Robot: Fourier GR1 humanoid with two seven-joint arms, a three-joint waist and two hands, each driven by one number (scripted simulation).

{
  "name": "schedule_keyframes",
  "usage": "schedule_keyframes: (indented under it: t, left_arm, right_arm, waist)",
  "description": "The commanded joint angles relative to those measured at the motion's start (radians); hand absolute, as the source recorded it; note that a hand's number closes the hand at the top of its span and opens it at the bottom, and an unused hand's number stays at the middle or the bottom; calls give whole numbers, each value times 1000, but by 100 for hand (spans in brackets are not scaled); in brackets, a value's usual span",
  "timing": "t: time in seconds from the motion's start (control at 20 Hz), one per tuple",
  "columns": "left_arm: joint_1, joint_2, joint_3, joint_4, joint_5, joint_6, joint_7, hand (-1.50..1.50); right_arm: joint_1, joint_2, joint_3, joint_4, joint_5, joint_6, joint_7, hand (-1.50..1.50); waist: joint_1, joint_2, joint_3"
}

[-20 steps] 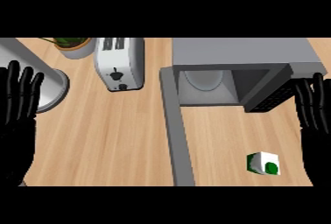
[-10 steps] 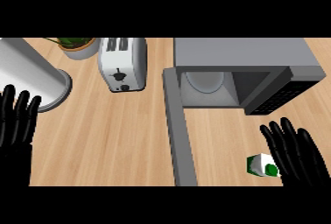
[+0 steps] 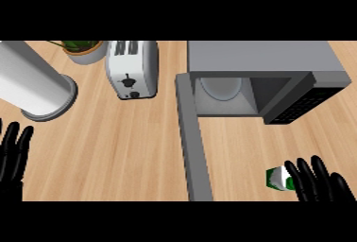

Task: Pick up the milk, place it into the microwave and close the microwave

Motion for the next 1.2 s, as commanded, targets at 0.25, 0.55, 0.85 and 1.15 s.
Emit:
schedule_keyframes:
  t: [0.25,0.55,0.85,1.15]
  left_arm:
    - [139,4,30,-78,59,-61,-32,-150]
    - [165,-17,6,-75,47,-76,-64,-150]
    - [218,-11,45,-42,94,-144,-133,-150]
    - [248,-18,56,-90,94,-138,-127,-150]
  right_arm:
    - [34,15,-37,142,91,-93,-137,-150]
    - [18,-6,-171,185,-18,-58,-125,-150]
    - [-12,-5,-269,427,-38,-32,-285,-150]
    - [-59,-34,-367,529,-86,-13,-310,-150]
  waist:
    - [2,1,0]
    - [0,2,1]
    - [1,2,1]
    - [3,2,1]
